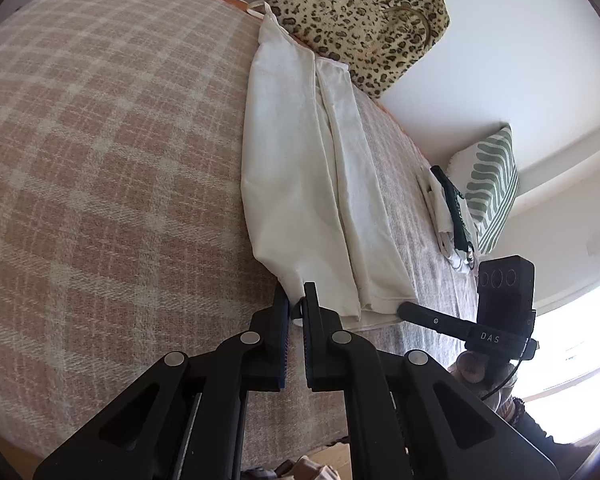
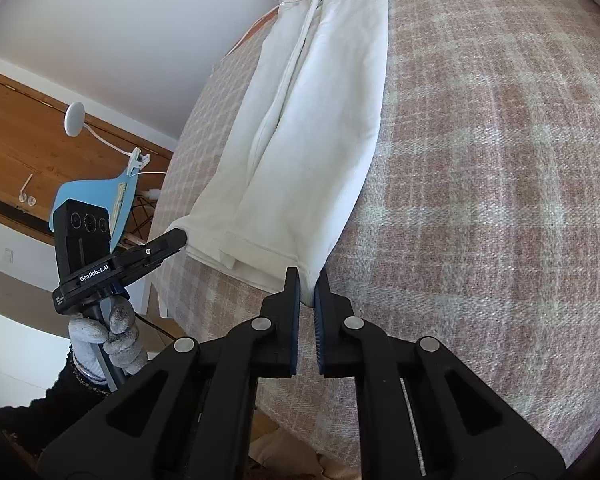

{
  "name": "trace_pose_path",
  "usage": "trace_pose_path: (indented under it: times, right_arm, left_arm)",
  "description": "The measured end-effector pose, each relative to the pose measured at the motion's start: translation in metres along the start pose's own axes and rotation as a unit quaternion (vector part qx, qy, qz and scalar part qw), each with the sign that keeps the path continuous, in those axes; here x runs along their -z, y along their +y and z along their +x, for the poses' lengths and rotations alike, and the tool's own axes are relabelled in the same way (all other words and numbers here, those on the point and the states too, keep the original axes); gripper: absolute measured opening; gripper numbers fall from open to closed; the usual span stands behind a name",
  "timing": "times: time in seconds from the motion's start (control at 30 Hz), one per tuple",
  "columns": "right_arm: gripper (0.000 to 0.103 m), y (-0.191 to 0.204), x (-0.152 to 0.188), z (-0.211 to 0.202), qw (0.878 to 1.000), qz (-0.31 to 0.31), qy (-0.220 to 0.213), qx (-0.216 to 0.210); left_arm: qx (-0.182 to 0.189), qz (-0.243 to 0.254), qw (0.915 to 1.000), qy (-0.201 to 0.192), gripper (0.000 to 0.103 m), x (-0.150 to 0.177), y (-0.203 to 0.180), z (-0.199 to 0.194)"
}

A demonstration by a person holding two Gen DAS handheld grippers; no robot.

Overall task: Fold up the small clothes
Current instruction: 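Close both grippers on the hem and lift it off the bedspread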

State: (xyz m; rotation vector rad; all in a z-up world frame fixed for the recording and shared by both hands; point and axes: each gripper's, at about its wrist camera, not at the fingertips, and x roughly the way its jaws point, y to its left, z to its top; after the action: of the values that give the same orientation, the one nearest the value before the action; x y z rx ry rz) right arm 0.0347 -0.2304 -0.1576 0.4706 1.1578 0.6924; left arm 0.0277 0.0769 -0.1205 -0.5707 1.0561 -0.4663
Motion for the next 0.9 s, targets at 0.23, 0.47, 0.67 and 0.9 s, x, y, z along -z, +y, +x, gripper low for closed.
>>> trace_pose_path:
  times: [0.23, 0.47, 0.67, 0.9]
  right_arm:
    - [0.007, 0.002, -0.008, -0.015, 0.999, 0.006, -0.021, -0.028]
    - [0.007, 0.001, -0.022, -0.025, 0.997, 0.031, -0.033, -0.06]
    - [0.007, 0.002, -0.03, -0.032, 0.996, 0.039, -0.039, -0.073]
    - [0.007, -0.007, -0.051, -0.038, 0.994, 0.062, -0.049, -0.077]
  left_arm:
    - [0.015, 0.003, 0.9997, -0.018, 0.004, -0.012, -0.01, -0.005]
    - [0.025, 0.002, 0.9989, -0.04, 0.004, -0.028, -0.016, -0.01]
    - [0.029, 0.001, 0.9981, -0.054, 0.004, -0.045, -0.022, -0.009]
    - [0.028, 0.015, 0.9969, -0.072, 0.004, -0.069, -0.036, -0.006]
